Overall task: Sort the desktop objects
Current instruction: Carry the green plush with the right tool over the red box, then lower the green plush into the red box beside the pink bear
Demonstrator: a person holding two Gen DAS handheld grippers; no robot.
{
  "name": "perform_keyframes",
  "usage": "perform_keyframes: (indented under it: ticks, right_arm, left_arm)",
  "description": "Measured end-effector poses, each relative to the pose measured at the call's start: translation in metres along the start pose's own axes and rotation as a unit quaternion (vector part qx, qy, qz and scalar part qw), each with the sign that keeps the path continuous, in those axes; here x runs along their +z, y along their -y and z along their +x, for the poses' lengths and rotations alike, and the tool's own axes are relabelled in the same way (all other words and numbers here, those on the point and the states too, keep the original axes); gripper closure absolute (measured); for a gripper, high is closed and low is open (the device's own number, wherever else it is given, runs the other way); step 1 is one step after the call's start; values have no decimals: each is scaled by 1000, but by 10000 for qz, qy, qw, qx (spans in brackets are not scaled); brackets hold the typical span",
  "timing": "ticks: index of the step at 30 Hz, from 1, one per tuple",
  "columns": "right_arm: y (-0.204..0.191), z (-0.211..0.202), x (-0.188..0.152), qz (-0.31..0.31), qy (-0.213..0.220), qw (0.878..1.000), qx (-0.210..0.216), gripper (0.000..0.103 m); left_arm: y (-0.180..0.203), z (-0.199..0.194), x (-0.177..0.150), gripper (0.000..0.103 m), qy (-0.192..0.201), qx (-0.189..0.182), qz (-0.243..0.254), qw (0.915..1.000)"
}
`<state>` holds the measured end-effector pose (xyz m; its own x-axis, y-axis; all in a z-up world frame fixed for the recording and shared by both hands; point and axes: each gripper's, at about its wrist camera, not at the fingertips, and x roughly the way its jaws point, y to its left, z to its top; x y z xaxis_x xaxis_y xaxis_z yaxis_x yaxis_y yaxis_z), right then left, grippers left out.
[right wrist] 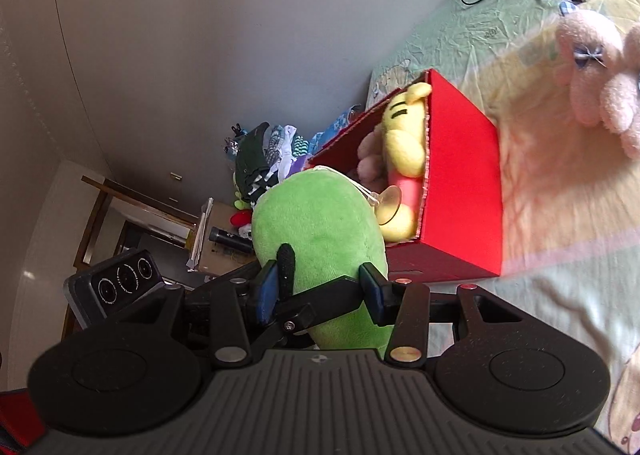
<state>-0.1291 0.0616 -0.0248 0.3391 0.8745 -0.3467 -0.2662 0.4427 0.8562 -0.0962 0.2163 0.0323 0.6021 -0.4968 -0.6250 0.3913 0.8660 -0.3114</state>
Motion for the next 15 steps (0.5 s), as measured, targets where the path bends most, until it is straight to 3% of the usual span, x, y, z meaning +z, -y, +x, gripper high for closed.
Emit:
perform_keyframes:
  ticks: [15]
  right_arm:
    - [-52, 89, 18, -530, 414, 9975, 197, 56]
  left_arm:
    - [-92, -56, 28, 24, 519, 120, 350, 9980]
